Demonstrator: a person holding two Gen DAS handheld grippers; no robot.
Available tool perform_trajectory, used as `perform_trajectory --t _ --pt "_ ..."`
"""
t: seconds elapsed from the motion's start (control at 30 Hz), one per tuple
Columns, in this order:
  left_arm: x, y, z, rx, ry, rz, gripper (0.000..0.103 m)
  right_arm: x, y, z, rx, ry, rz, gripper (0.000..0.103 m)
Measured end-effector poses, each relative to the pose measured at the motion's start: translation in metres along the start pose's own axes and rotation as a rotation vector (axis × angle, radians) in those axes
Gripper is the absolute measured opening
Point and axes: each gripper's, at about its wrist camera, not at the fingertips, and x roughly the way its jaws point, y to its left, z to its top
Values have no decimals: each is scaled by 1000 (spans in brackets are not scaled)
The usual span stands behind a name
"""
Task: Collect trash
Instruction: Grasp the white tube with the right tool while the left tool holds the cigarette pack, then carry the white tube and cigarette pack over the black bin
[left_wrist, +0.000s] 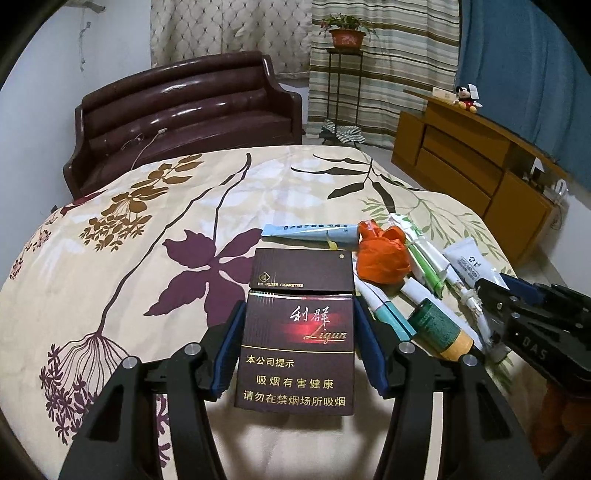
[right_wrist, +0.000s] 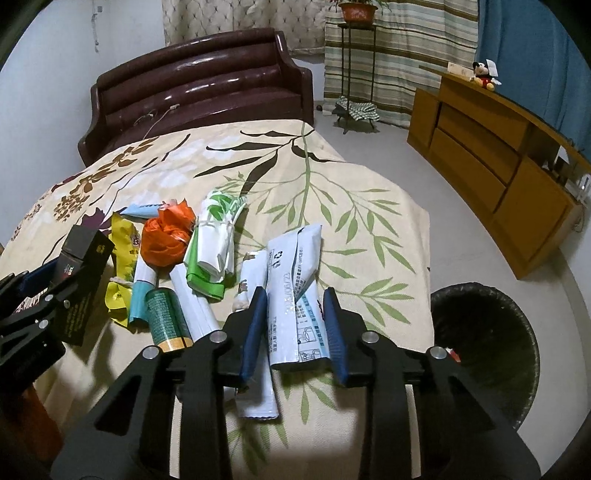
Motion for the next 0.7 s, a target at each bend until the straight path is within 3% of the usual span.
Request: perform_trajectory --t 0.4,0.7 --pt "-19 -14 -2 -9 -33 -12 56 -28 -12 -10 -2 -70 -24 25" --pt "-31 -61 -5 43 -55 -83 56 -58 -56 -29 42 -112 -105 25"
